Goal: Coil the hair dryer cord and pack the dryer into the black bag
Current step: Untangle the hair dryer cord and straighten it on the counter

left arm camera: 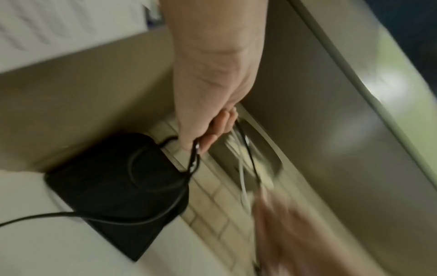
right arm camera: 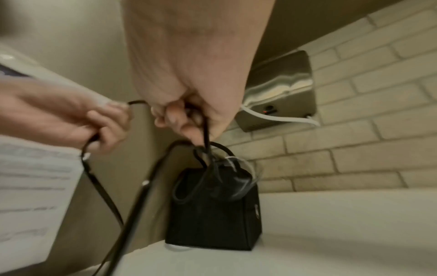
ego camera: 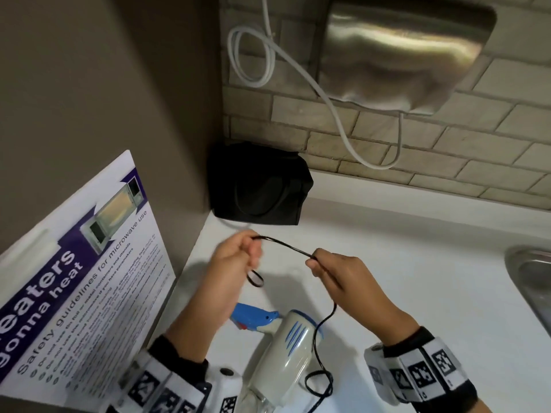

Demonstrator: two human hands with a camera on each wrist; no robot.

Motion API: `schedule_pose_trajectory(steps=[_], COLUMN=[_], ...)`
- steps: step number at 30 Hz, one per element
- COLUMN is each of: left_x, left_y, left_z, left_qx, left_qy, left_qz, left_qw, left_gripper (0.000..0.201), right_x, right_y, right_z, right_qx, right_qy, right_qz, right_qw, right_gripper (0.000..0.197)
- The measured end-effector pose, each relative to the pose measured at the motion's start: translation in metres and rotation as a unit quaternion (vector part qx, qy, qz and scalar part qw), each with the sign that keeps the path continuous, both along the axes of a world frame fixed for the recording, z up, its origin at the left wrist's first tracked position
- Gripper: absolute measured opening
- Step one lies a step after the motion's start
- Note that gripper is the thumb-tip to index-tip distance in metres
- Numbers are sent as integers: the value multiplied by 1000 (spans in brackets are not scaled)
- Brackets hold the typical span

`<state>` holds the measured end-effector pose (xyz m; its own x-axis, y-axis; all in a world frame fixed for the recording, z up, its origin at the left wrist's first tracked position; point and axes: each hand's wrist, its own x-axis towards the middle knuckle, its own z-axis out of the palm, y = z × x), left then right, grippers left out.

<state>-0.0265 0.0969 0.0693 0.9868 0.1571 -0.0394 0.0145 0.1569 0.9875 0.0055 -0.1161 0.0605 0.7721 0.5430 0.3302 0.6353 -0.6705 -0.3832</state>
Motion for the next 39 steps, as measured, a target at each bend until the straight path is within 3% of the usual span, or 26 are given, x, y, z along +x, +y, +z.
schedule_pose_trajectory(steps=[2,6,9,12,15,17,20,23,31,34,39], left_x=[4,3,3,1,-4,-6,-8,-8,-9,-9,-10], left_y=[21,37,33,28,13,-2,-16,-8,30,42,52], left_z=[4,4,-7,-15,-16,-14,-12,-5,-8,-8,-11], left_qx=[-71,-45,10,105,190,225,243,188,-35,-121,-149], left_qy=[-3,3,40,50,47,46,46,38,50,47,52], left_qz=[44,58,46,22,7,-1,-20,-45,24,68,92], left_qw=[997,997,998,993,981,973,969,980,998,989,983], left_gripper=[67,68,53,46,38,31,32,40,61,51,47], right_x=[6,10,11,7,3,0,-7,-7,10,15,24], right_y=[-13,-22,-17,-10,1,13,36,40,13,1,-13], right_z=[-7,-12,-8,-1,7,12,9,2,-19,-32,-55], right_qx=[24,28,85,115,147,137,22,-23,-73,-82,-101], right_qy=[56,108,160,212,243,233,117,49,100,111,142], right_qz=[-32,-41,-33,-16,14,27,70,41,-19,-49,-73], right_qw=[998,993,983,970,959,963,990,998,992,989,982], right_gripper=[34,37,34,17,44,53,36,17,34,33,32])
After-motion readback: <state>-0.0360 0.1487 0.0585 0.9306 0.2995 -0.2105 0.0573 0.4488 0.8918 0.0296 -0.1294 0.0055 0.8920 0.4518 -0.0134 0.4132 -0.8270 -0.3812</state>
